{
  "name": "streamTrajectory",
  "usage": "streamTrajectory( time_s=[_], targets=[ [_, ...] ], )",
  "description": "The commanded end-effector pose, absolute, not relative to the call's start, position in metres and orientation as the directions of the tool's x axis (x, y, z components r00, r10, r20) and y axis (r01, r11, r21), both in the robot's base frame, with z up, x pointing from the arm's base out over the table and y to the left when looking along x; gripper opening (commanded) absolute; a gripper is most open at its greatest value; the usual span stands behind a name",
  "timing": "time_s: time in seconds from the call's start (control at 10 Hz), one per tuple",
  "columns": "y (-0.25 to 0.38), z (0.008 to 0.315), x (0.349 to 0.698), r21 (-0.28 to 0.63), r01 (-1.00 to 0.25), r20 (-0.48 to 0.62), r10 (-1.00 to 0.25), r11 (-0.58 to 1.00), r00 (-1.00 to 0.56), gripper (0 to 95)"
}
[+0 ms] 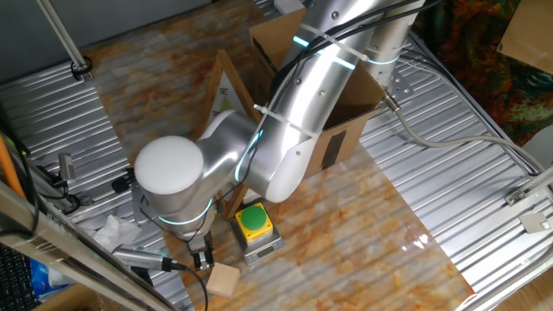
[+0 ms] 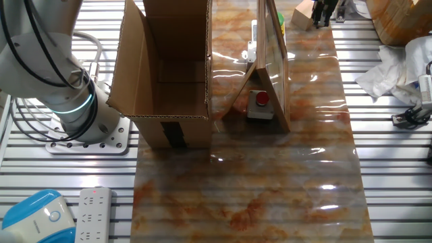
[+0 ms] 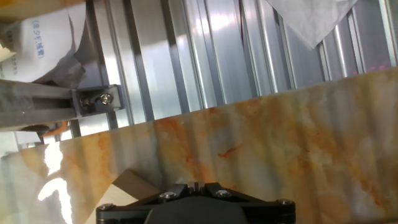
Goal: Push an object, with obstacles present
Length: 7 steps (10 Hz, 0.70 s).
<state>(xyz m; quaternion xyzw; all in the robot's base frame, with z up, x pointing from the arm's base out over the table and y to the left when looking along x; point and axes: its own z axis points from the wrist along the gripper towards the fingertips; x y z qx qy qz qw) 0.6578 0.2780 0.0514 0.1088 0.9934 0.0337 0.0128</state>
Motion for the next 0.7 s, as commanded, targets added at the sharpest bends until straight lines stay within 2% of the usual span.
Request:
streamTrajectory(
  time_s=[0.1,0.7],
  targets=[
    [0.2789,0.0512,0.6591,0.095,0.224,-0.012,0.226,0.970,-0.974,0.0],
    [0.2789,0.0512,0.6591,0.132,0.245,-0.008,0.248,0.961,-0.969,0.0]
  ],
)
